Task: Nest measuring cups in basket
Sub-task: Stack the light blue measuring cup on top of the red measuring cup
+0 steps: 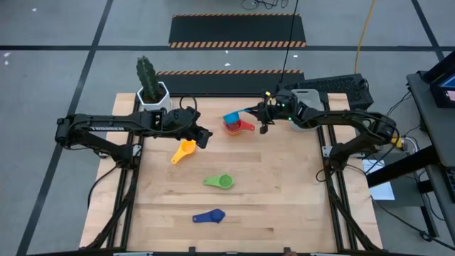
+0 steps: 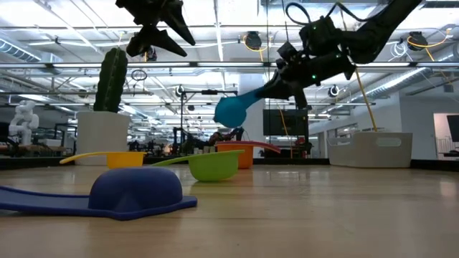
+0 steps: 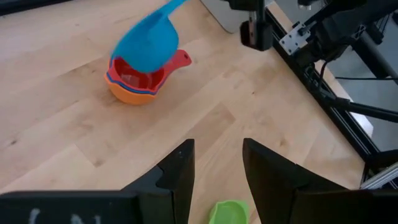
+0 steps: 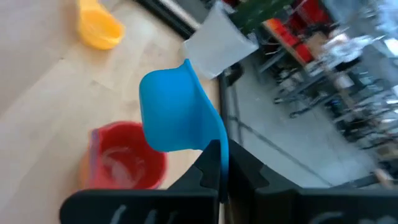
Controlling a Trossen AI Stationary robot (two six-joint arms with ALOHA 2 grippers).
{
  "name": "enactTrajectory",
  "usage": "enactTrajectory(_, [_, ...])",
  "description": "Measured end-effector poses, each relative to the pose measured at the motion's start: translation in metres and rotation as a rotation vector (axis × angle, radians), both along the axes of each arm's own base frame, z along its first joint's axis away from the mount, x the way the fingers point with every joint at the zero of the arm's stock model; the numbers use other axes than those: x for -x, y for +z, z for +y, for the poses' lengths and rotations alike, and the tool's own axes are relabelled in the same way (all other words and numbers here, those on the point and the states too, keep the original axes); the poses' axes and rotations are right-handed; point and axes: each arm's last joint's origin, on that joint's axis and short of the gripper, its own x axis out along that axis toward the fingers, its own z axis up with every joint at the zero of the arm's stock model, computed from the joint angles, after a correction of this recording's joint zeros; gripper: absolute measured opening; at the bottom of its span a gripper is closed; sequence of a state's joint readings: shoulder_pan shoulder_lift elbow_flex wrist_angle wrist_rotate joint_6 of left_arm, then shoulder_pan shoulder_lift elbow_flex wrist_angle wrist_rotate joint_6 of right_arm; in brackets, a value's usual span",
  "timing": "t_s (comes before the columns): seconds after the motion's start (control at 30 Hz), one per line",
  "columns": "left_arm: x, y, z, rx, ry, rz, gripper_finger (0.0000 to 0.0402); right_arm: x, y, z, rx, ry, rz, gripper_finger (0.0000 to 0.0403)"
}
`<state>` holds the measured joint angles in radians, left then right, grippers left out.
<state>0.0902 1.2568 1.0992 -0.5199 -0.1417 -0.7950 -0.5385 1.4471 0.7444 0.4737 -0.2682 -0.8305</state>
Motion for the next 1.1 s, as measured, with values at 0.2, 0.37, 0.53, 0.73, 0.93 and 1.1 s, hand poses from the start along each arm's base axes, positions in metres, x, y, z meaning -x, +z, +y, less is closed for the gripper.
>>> enactTrajectory(0.2, [0.0,0.0,0.0,-0.01,-0.009,0.007,0.0138,-0.009,-0.016,-0.006,0.02,-0.003,0.006,0.0])
enactTrajectory(0.37, [0.001,-0.001,0.0,-0.021,-0.018,0.015,0.0138,-0.011,-0.022,-0.006,0.009,0.0,0.024,0.0])
enactTrajectory(0.53, [0.001,-0.001,0.0,-0.036,-0.007,0.025,0.0138,-0.01,-0.022,-0.008,0.007,-0.006,0.026,0.0])
enactTrajectory(0.73, [0.002,-0.002,0.001,-0.053,0.005,0.037,0.0138,-0.002,-0.034,-0.007,-0.049,-0.03,0.042,0.0])
enactTrajectory(0.93, [0.002,-0.002,0.001,-0.069,-0.003,0.043,0.0138,0.005,-0.043,-0.003,-0.041,-0.032,0.028,0.0028])
enactTrajectory(1.1, [0.002,-0.002,0.001,-0.072,-0.006,0.046,0.0138,0.006,-0.044,-0.002,-0.086,-0.044,0.017,0.0074])
